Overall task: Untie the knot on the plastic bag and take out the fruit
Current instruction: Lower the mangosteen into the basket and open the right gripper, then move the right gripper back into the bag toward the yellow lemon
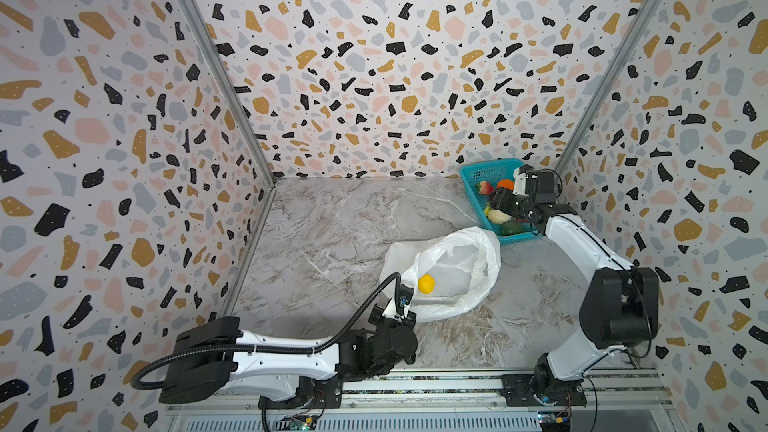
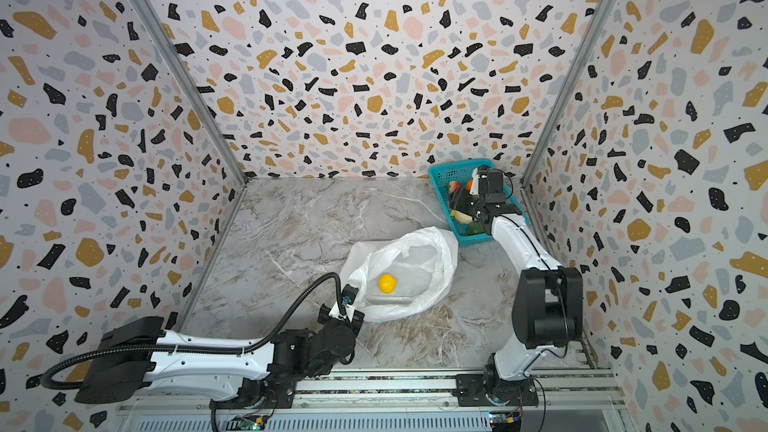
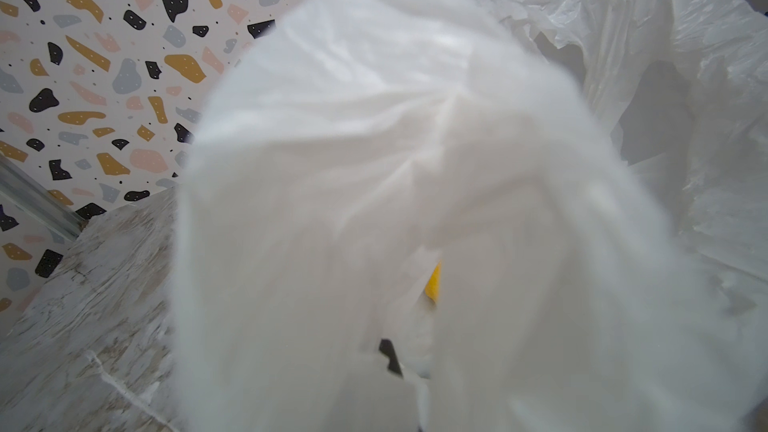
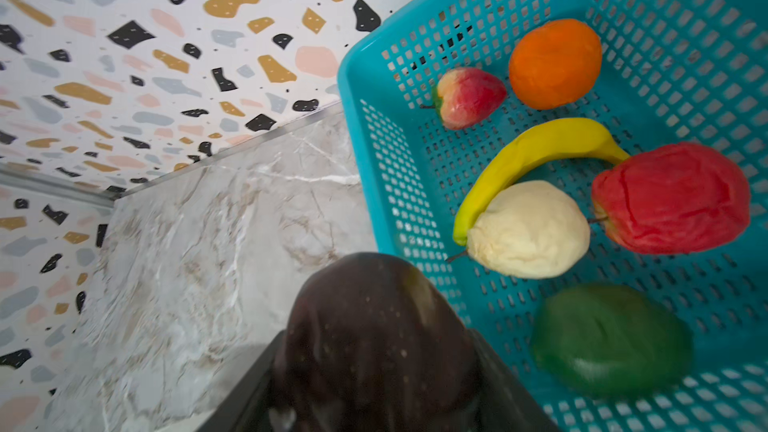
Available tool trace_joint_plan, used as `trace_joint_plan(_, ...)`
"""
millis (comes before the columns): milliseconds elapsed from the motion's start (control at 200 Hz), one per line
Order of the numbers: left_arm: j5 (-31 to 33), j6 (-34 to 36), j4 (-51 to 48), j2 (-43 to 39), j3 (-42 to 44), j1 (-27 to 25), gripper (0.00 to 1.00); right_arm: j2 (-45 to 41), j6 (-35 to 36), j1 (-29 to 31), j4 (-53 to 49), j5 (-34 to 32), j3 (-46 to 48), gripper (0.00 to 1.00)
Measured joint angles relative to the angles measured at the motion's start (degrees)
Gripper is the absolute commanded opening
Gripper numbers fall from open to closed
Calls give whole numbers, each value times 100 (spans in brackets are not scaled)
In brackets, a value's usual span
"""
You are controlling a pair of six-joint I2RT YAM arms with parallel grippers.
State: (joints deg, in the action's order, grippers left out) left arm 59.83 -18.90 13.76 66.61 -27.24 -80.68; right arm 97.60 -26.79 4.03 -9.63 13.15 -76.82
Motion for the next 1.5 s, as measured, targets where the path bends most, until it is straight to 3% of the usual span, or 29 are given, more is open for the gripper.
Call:
trace_joint_plan(240,-83,-20,-2,-107,103,0,0,1794,55,-157,205,-179,-1414,53)
trace_joint_plan(380,-83,-17,-2,-151,111,0,0,2544,116,-155,33,-234,-2199,64)
trace_joint_plan(616,-90,26,7,-201,142,0,0,2769,186,-155,-293,-372,-2542,84)
trace_joint_plan(871,-146,127,83,-201,197,0,0,2710,269,-157,-372,-378,-2507,87)
trace_joint_plan(1111,-142,149,149,-201,225,0,0,1530,273,-157,-459,-184,-1672,87)
trace_joint_plan(1497,-144,157,205,-170,249,0,0,-2114,302,42,-1296,634,535,85)
